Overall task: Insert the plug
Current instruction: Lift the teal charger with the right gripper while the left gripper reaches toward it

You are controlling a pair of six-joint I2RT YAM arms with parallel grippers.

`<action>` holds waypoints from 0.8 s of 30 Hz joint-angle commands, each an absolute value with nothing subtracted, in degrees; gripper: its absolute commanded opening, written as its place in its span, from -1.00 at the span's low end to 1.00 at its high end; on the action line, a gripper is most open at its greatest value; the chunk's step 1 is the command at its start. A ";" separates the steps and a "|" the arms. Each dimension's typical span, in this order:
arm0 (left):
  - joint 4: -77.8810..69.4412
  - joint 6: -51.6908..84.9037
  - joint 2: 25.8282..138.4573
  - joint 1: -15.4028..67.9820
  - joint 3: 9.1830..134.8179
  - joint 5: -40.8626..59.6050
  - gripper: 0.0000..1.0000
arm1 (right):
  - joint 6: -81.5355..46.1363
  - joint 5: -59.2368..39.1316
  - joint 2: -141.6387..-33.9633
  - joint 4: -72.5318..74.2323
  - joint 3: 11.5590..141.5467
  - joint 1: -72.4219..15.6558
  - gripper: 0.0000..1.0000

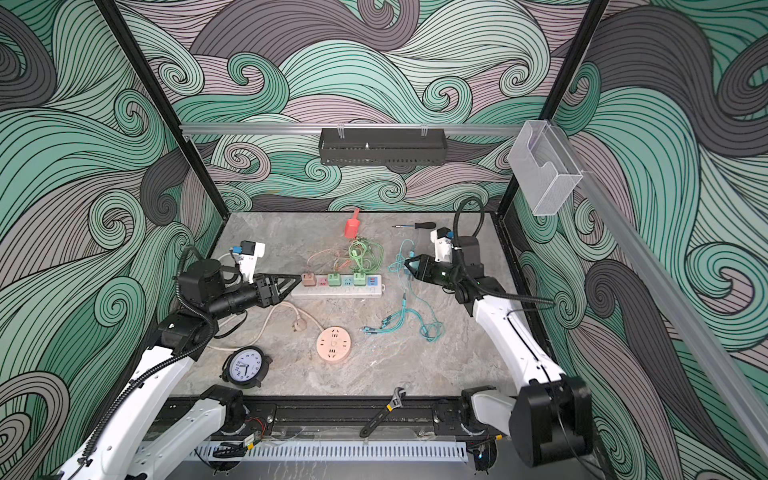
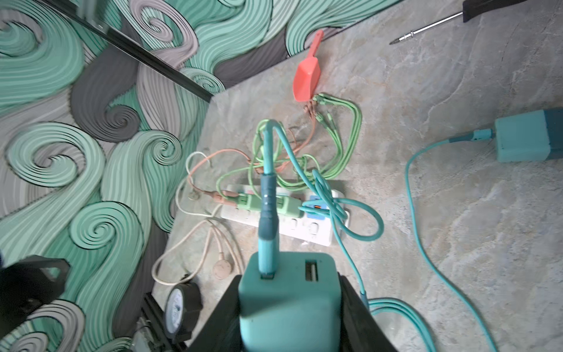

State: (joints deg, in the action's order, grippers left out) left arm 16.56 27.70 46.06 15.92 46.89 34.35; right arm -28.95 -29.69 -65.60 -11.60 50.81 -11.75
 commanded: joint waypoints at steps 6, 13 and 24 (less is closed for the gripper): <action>7.13 22.96 49.39 32.07 47.46 18.28 0.35 | -48.20 -20.89 -51.64 -3.04 45.01 -18.49 -0.52; -1.50 16.75 55.58 44.93 48.33 7.52 0.35 | -55.05 -10.93 -45.90 -4.16 43.87 -25.25 -0.53; -16.55 8.16 63.99 54.89 47.96 2.82 0.35 | -60.72 -5.36 -44.87 -0.80 41.84 -31.05 -0.52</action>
